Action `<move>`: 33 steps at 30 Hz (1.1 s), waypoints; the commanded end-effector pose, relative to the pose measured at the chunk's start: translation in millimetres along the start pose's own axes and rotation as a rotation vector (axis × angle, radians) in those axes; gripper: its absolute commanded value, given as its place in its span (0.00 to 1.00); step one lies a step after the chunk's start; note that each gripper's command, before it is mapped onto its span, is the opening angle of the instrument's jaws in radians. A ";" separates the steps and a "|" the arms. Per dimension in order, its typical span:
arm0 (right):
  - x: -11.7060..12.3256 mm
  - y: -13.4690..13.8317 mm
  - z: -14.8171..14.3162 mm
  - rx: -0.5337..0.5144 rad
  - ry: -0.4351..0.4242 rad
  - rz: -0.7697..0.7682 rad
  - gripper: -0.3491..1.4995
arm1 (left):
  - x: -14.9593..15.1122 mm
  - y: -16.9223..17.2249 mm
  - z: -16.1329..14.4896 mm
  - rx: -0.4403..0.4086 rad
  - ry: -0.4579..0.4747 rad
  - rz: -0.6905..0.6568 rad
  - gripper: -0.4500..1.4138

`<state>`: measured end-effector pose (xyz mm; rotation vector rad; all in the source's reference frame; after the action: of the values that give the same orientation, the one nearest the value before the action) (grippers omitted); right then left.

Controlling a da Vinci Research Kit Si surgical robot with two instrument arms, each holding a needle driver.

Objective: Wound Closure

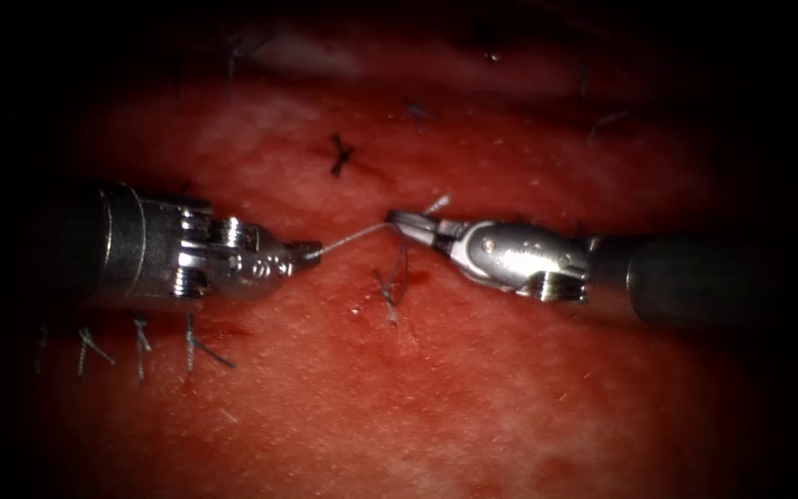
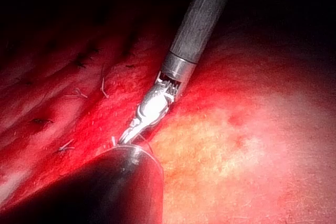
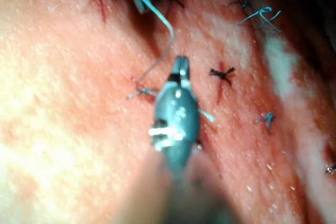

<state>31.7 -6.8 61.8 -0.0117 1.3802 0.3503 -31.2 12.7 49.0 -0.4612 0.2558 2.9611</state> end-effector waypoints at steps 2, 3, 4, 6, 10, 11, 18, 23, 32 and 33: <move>-0.6 -1.0 1.1 0.020 0.017 -0.001 0.00 | 0.8 -0.2 1.3 0.010 0.000 0.000 0.00; -0.6 -1.2 1.1 0.025 0.021 -0.002 0.00 | 0.8 -0.3 1.6 0.010 0.002 -0.001 0.00; -0.3 -1.5 1.1 0.032 0.026 -0.001 0.00 | 0.9 -0.4 2.2 0.014 -0.001 0.003 0.00; -0.1 -1.7 1.0 0.036 0.025 0.000 0.00 | 0.9 -0.4 2.5 0.016 -0.002 0.003 0.00; 0.5 -2.1 0.9 0.049 0.052 0.004 0.00 | 0.6 -0.6 4.2 0.026 -0.007 0.003 0.00; 0.6 -2.2 0.8 0.047 0.058 0.005 0.00 | 0.5 -0.6 4.7 0.029 -0.008 0.004 0.00; 1.2 -2.9 0.7 0.029 0.099 0.010 0.00 | -1.0 1.0 8.8 0.061 -0.020 0.022 0.00; 1.7 -3.2 1.2 0.016 0.124 0.020 0.00 | -0.8 2.6 10.9 0.074 -0.037 0.030 0.00; 2.4 -4.0 2.7 -0.025 0.137 0.102 0.04 | 1.6 4.7 12.1 0.073 -0.020 0.022 0.00; 2.4 -4.0 2.7 -0.073 0.116 0.160 0.13 | 1.7 4.9 12.0 0.071 -0.016 0.016 0.00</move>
<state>34.7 -9.1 59.2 0.0070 1.4396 0.6293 -36.5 9.6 59.6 -0.4359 0.3592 2.9601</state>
